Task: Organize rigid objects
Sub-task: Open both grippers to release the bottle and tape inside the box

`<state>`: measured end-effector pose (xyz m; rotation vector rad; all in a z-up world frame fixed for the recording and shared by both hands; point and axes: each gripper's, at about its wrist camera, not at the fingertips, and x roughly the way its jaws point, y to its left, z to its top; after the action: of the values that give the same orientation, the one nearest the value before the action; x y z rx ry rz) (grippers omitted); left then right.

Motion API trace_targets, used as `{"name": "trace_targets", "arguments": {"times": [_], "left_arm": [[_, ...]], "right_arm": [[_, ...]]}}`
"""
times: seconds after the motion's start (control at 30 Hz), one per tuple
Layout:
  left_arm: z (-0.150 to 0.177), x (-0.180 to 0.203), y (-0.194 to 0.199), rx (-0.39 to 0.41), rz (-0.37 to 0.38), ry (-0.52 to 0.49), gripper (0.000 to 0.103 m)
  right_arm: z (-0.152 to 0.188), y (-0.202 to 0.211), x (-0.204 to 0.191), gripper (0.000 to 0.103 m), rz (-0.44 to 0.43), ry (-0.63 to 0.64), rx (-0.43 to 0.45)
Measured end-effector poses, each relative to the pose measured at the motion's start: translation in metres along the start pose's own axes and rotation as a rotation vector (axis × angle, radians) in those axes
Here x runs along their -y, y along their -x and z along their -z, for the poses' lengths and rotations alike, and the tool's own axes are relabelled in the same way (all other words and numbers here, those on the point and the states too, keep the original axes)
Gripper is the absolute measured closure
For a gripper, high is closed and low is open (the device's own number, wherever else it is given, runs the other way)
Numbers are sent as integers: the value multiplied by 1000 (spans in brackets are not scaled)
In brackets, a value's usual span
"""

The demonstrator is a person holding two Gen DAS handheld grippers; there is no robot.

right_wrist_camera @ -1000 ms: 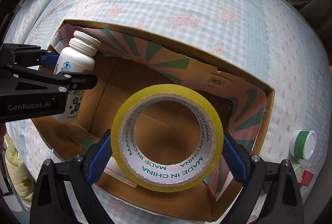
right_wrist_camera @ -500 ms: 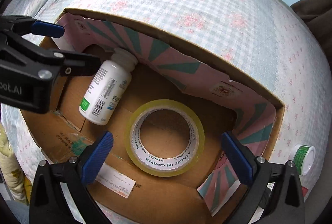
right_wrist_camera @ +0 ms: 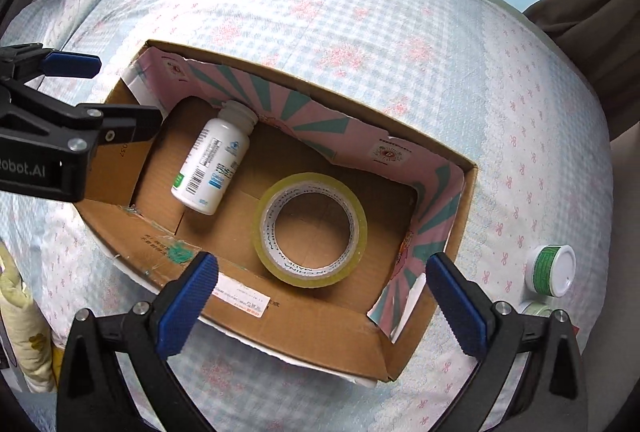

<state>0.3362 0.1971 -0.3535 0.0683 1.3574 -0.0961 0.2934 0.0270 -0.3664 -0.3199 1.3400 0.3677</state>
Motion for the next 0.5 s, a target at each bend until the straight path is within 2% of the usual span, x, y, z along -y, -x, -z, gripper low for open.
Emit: {"name": "trace_targets", "arguments": {"times": [0.13, 0.5], "left_arm": [[17, 0, 39, 51, -7, 9, 0], [75, 17, 147, 196, -9, 7, 0]], "right_arm": [[7, 36, 4, 0, -3, -62, 30], [62, 152, 39, 0, 40, -330, 164]]}}
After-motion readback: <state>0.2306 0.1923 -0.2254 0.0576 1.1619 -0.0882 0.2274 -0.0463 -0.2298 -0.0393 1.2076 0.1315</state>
